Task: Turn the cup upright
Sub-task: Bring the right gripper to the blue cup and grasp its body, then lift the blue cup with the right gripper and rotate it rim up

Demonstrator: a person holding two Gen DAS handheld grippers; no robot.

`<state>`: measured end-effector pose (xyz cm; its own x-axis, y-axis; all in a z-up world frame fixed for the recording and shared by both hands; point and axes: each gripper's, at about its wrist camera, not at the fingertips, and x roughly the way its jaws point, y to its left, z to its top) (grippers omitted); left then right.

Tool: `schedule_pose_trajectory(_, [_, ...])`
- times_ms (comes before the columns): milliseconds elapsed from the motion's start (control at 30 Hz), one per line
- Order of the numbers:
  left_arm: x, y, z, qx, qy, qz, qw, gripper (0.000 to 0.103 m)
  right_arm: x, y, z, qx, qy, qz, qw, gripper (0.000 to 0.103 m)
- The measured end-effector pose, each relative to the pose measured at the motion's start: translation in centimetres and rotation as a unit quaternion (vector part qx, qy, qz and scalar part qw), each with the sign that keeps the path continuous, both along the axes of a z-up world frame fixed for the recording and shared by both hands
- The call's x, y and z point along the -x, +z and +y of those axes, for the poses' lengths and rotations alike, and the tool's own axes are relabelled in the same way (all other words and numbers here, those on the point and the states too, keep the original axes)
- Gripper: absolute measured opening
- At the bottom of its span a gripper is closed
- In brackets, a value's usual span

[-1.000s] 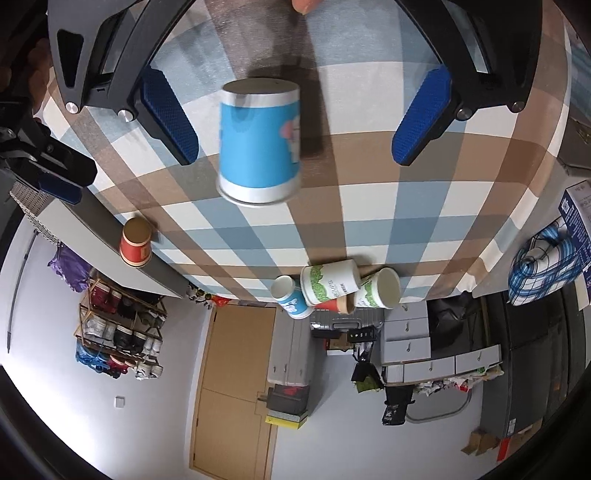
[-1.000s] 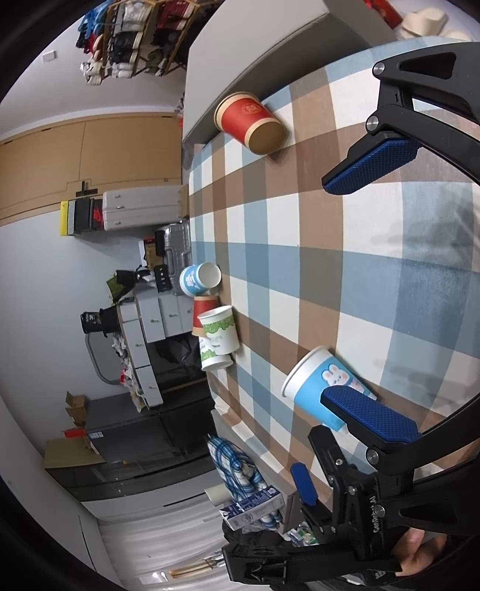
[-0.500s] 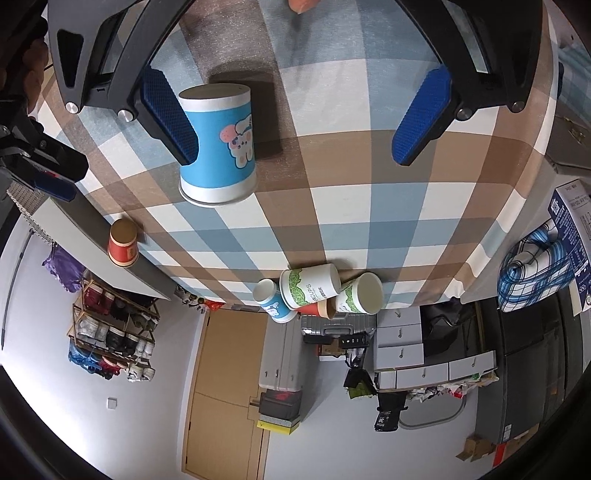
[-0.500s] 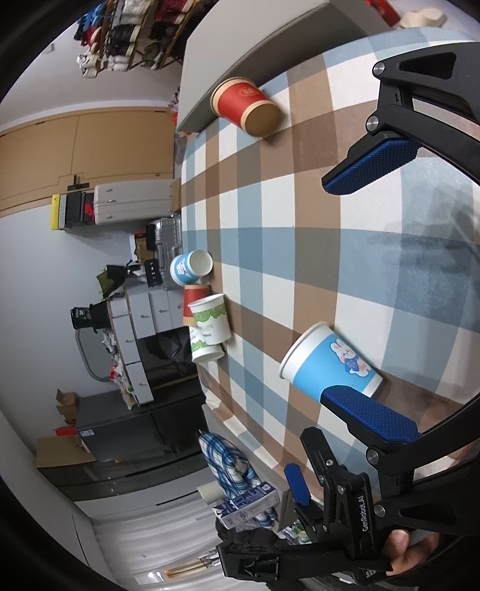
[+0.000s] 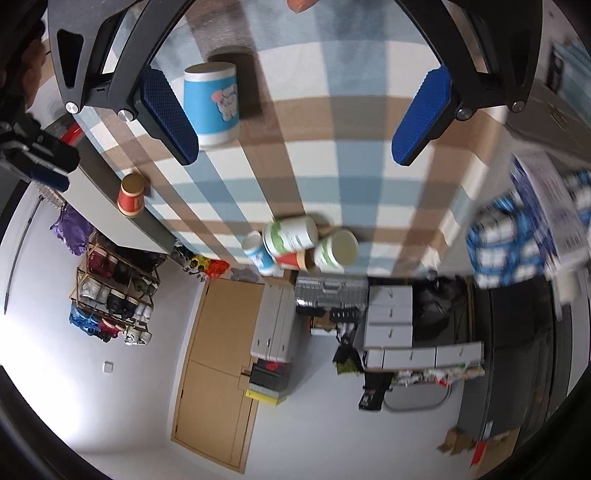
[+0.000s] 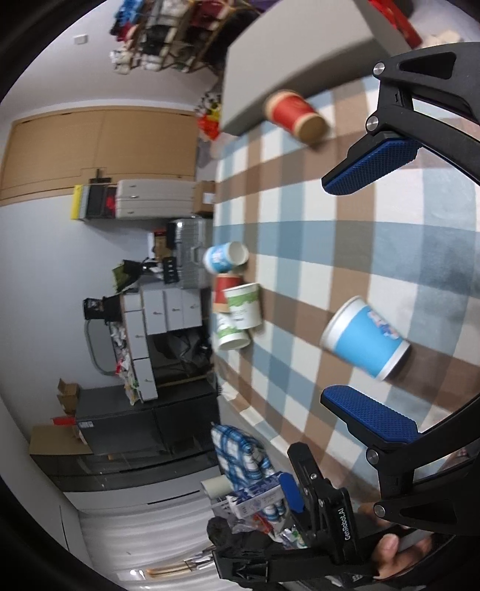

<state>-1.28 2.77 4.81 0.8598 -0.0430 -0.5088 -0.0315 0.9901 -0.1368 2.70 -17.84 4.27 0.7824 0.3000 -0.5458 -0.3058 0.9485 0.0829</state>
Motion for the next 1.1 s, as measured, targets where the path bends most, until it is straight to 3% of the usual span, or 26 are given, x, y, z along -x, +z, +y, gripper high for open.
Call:
schedule_pose_trajectory(133, [0.9,2.6,2.1,-0.023,0.013,-0.014,0.9995,0.102,0.1,1.9,0.6,-0.017,0.005,-0.006,1.0,0.103])
schedule_pose_trajectory(333, [2.1,4.8,5.6,-0.061,0.056,-0.03,0.9962,0.102,-0.6,2.3,1.4,-0.04,0.008,0.003,0.999,0.103])
schedule_pose_trajectory(467, [1.3,2.3,5.7,-0.06,0.064,-0.011,0.9961,0.102,-1.8,-0.5,1.5,-0.063,0.006,0.04,0.997,0.103])
schedule_pose_trajectory(667, [-1.2,-3.3,3.1,-0.03,0.03,0.03,0.9986,0.102,-4.1,-4.9,1.3,-0.076,-0.006,0.11,0.991,0.103])
schedule_pose_trajectory(833, [-2.7,-5.3,1.5,-0.03,0.016,0.051,0.9981,0.102,-5.7,-7.2,1.6,-0.09,-0.002,0.151,0.984,0.102])
schedule_pose_trajectory(933, [-2.9,-5.9,1.5,-0.044,0.022,0.054,0.9973,0.102,-6.9,-8.6,2.1,-0.102,0.005,0.181,0.978,0.093])
schedule_pose_trajectory(1100, [-2.8,-6.9,2.1,-0.027,0.023,0.065,0.9973,0.102,-8.2,-11.0,2.7,-0.141,0.02,0.235,0.962,0.091])
